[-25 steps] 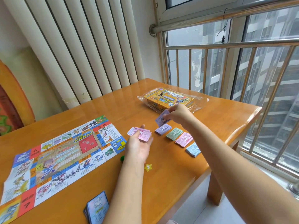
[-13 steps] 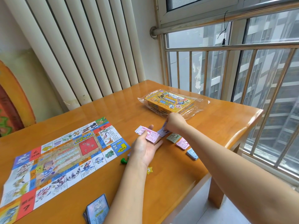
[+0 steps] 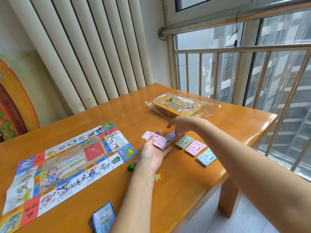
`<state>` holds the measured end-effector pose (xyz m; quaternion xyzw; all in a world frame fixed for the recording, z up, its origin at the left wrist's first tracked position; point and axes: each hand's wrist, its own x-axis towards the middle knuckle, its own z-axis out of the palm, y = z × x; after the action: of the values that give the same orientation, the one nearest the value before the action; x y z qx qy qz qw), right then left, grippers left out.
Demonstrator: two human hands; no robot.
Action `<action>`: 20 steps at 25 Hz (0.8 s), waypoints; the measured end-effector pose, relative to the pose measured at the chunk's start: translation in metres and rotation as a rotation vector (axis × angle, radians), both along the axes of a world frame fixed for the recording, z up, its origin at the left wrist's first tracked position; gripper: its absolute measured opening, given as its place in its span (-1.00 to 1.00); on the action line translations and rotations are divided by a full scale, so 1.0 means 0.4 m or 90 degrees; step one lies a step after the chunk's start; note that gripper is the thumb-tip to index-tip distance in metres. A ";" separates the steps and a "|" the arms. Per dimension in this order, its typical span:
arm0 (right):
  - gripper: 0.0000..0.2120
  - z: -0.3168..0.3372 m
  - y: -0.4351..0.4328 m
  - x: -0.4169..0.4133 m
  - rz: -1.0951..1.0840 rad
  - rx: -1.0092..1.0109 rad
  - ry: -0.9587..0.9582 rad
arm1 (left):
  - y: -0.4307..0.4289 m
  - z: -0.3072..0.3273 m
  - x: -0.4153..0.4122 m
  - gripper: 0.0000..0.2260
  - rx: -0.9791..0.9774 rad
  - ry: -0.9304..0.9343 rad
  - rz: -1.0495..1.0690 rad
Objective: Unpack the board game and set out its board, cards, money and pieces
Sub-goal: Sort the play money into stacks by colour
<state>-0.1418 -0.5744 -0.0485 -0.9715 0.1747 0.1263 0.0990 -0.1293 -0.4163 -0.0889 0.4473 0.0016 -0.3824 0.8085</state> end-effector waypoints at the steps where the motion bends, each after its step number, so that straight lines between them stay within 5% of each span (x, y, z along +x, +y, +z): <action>1: -0.44 0.002 -0.002 0.000 0.020 0.002 0.013 | 0.001 0.003 -0.001 -0.68 -0.003 0.003 -0.003; 9: -0.50 -0.004 0.004 0.000 0.046 0.011 0.000 | 0.009 0.006 -0.001 -0.68 0.003 0.017 -0.006; 12: -0.60 0.008 0.016 -0.023 0.012 0.040 -0.160 | 0.011 0.011 0.001 -0.77 -0.002 -0.008 0.061; 15: -0.82 0.029 0.042 -0.077 -0.026 0.273 -0.377 | 0.015 0.017 -0.008 -0.84 0.073 -0.119 0.090; 17: -0.86 0.031 0.061 -0.122 -0.031 0.430 -0.409 | 0.022 0.022 -0.020 -0.87 0.083 -0.145 0.056; 20: -0.91 0.018 0.065 -0.177 -0.045 0.465 -0.445 | 0.030 0.032 -0.038 -0.98 0.149 -0.246 -0.001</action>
<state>-0.2128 -0.5483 -0.0413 -0.8510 0.1084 -0.1570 0.4893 -0.1444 -0.4044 -0.0761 0.6029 -0.1092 -0.2873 0.7362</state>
